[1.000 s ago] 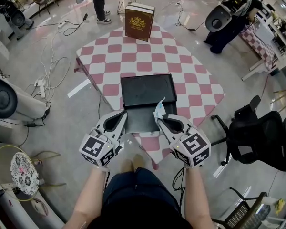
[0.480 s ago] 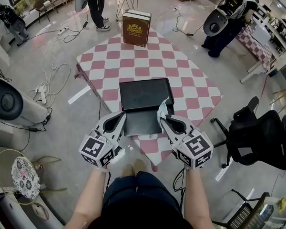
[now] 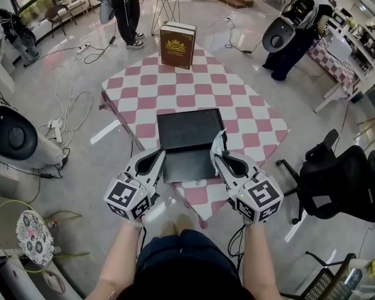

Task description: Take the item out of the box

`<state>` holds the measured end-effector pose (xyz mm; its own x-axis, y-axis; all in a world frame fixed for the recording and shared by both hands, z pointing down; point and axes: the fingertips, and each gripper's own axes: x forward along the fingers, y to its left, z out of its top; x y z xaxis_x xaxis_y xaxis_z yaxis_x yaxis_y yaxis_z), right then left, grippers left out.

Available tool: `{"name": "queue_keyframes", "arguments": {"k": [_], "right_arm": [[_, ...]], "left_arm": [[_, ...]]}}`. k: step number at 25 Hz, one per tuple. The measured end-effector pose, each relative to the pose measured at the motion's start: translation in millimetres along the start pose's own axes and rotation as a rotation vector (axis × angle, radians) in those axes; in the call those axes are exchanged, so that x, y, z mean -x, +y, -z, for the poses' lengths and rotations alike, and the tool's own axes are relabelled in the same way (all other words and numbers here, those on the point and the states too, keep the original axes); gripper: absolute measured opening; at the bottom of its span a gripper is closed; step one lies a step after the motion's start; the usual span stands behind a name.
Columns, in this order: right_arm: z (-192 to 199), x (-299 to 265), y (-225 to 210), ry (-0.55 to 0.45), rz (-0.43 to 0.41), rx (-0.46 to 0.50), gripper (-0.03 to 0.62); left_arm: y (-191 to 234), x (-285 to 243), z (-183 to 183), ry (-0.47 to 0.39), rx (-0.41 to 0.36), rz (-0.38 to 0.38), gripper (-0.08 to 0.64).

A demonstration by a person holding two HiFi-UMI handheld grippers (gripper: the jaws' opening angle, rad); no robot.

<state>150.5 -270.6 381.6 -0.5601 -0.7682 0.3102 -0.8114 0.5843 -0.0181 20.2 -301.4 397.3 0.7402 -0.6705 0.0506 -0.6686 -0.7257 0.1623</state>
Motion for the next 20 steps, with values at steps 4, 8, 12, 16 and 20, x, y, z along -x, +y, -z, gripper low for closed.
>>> {"name": "queue_keyframes", "arguments": {"k": [4, 8, 12, 16, 20], "right_arm": [[-3.2, 2.3, -2.1, -0.014, 0.01, -0.013, 0.029], [-9.5, 4.9, -2.9, -0.032, 0.014, -0.013, 0.029], [-18.2, 8.2, -1.9, -0.052, 0.018, 0.001, 0.029], [-25.3, 14.2, -2.7, -0.079, 0.02, 0.005, 0.029], [-29.5, 16.1, -3.0, -0.093, 0.02, 0.013, 0.029]], "left_arm": [[3.9, 0.3, -6.8, -0.007, -0.007, -0.008, 0.0], [7.7, 0.8, -15.0, -0.015, -0.015, -0.014, 0.0], [7.6, 3.2, -23.6, -0.027, -0.022, -0.017, 0.0], [0.8, 2.6, -29.0, -0.039, -0.031, -0.011, 0.0], [-2.1, 3.1, -34.6, -0.047, -0.04, -0.01, 0.0]]}}
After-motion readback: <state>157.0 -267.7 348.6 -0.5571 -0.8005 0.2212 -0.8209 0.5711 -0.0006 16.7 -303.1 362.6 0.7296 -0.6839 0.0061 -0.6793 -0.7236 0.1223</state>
